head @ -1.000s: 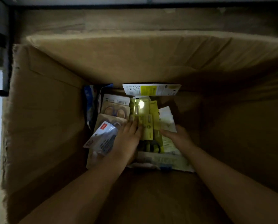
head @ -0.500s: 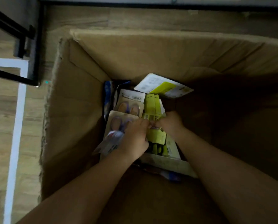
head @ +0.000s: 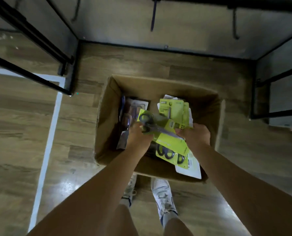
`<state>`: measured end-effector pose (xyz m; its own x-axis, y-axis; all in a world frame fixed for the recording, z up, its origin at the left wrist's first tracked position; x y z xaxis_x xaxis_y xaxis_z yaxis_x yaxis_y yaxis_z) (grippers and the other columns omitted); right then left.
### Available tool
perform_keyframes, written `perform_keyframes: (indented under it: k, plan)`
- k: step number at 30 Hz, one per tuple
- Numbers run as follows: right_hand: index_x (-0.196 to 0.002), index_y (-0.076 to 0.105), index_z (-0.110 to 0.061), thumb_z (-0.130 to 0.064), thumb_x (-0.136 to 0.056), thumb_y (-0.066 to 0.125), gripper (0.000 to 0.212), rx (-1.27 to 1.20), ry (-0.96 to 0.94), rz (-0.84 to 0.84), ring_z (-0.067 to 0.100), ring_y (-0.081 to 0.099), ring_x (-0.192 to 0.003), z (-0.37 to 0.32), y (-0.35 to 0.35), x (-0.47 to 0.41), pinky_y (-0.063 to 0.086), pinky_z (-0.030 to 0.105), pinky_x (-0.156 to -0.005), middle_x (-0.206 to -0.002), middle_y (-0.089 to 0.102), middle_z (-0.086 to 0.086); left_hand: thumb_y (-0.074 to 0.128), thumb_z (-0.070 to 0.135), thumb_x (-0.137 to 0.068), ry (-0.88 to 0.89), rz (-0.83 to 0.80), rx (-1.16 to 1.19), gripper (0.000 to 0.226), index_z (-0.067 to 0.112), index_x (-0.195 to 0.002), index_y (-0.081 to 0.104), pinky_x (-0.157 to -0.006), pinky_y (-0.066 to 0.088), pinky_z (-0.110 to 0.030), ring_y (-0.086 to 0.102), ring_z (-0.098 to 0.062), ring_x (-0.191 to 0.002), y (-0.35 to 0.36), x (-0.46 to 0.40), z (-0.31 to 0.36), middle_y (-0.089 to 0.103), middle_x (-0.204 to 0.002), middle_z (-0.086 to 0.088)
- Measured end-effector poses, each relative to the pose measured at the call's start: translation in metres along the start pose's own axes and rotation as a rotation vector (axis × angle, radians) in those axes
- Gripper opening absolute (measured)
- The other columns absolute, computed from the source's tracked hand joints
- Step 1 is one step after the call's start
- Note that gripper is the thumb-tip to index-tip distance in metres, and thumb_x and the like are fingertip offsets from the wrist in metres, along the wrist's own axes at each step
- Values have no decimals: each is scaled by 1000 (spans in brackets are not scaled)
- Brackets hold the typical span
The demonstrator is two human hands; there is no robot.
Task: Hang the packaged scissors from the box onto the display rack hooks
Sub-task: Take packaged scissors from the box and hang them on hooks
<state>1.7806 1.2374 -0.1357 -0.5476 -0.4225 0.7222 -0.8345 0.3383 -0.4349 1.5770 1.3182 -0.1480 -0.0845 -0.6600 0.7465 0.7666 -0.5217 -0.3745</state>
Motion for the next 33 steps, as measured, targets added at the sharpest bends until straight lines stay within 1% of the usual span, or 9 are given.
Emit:
perform_keyframes:
  k: [3, 6, 10, 13, 16, 18, 23, 28, 33]
  plan:
    - [-90, 71, -7, -18, -65, 84, 29, -11, -47, -33, 25, 65, -74, -43, -45, 46, 57, 40, -73, -81, 69, 10, 78, 55, -63, 66, 159, 180, 83, 16, -129, 47, -94, 48, -46, 55, -24, -113, -45, 48, 43, 55, -126, -6]
    - [-86, 70, -11, -37, -49, 86, 48, -17, -143, -77, 28, 68, -81, -99, -88, 100, 56, 47, -79, -85, 71, 9, 86, 59, -46, 56, 148, 388, 102, 11, -128, 48, -90, 50, -39, 60, -22, -110, -75, 99, 77, 60, -123, -6]
    - [-81, 73, -21, -28, -61, 84, 23, -74, -276, -177, 26, 69, -82, -168, -134, 177, 56, 47, -82, -85, 73, 4, 75, 36, -76, 54, 21, 608, 51, 23, -117, 48, -73, 51, -32, 65, -17, -100, -101, 186, 138, 59, -119, -4]
    - [-79, 73, -20, -8, -73, 78, 14, -165, -342, -251, 24, 69, -80, -210, -161, 227, 55, 47, -84, -82, 74, 2, 88, 43, -53, 50, -23, 729, 110, 16, -142, 29, -83, 54, -41, 61, -27, -109, -127, 234, 168, 54, -128, -12]
    - [-83, 74, -17, -3, -75, 75, 16, -233, -414, -287, 15, 70, -71, -246, -183, 274, 56, 29, -69, -75, 74, -5, 73, 30, -70, 132, -139, 888, 56, 3, -117, 57, -60, 56, -33, 69, -23, -74, -147, 284, 209, 69, -87, -11]
    - [-95, 74, -11, -3, -76, 74, 21, -261, -450, -290, 11, 70, -74, -263, -196, 302, 53, 21, -63, -81, 74, -3, 58, 32, -85, 174, -293, 886, 28, 10, -98, 67, -63, 55, -35, 68, -24, -76, -147, 317, 235, 71, -87, -8]
    - [-96, 72, -9, -5, -78, 71, 18, -324, -529, -296, 15, 68, -78, -310, -219, 363, 53, 21, -71, -91, 73, 4, 44, 53, -81, 313, -341, 884, 47, 20, -87, 77, -68, 51, -42, 66, -23, -77, -175, 376, 279, 71, -89, -6]
    - [-90, 72, -10, -2, -76, 71, 16, -411, -638, -310, 13, 67, -72, -361, -233, 423, 52, 26, -75, -78, 72, -1, 73, 51, -60, 342, -421, 593, 69, 13, -117, 61, -74, 55, -33, 68, -19, -96, -183, 427, 304, 71, -107, -6]
    - [-60, 74, -20, -2, -72, 74, 22, -425, -758, -338, 11, 68, -66, -409, -238, 482, 51, 33, -84, -66, 72, -5, 91, 49, -27, 442, -368, 497, 114, 17, -129, 51, -99, 45, -48, 57, -23, -115, -215, 455, 332, 64, -121, -2]
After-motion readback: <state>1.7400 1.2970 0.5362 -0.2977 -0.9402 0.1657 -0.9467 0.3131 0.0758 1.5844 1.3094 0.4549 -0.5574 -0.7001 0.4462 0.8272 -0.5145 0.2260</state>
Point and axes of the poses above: each hand's wrist, its own x-axis away from the middle knuckle, its own y-axis out of the palm, z = x × y, the point moved 10 cm from there along -x, towards the middle knuckle
